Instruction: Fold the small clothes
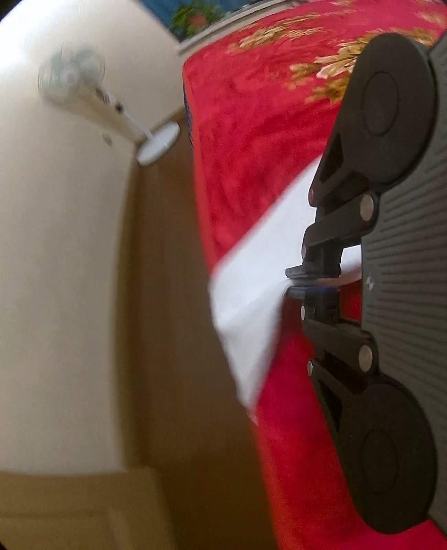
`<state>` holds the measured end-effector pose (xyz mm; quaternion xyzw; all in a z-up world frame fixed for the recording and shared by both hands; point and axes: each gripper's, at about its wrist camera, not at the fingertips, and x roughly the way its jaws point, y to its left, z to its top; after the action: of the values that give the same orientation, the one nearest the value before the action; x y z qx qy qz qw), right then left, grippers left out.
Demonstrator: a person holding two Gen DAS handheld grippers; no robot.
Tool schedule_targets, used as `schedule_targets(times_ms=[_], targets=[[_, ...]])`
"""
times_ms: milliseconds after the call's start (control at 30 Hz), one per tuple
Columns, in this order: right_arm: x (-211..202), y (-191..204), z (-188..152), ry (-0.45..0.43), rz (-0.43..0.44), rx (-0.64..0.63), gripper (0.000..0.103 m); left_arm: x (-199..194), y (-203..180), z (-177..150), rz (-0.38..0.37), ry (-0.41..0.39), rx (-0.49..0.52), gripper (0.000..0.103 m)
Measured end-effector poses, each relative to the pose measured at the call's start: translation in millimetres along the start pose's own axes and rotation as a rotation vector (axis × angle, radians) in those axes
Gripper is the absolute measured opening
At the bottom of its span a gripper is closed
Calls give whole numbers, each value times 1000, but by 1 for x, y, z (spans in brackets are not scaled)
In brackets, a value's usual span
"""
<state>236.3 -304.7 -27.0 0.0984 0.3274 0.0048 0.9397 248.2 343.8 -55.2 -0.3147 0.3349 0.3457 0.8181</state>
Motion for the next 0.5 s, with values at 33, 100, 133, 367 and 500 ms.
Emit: schedule_targets(times_ms=[33, 100, 133, 367, 500], targets=[[0, 0, 0, -1, 1, 0, 47, -11, -11, -2, -22, -55, 49, 3], [-1, 0, 0, -2, 2, 1, 45, -37, -38, -12, -126, -146, 153, 3], [-1, 0, 0, -3, 2, 0, 43, -53, -53, -19, -202, -183, 212, 3], [1, 5, -1, 0, 25, -12, 32, -167, -155, -147, -994, -63, 773, 16], [5, 0, -3, 22, 24, 26, 32, -175, -163, -185, -1077, 20, 892, 26]])
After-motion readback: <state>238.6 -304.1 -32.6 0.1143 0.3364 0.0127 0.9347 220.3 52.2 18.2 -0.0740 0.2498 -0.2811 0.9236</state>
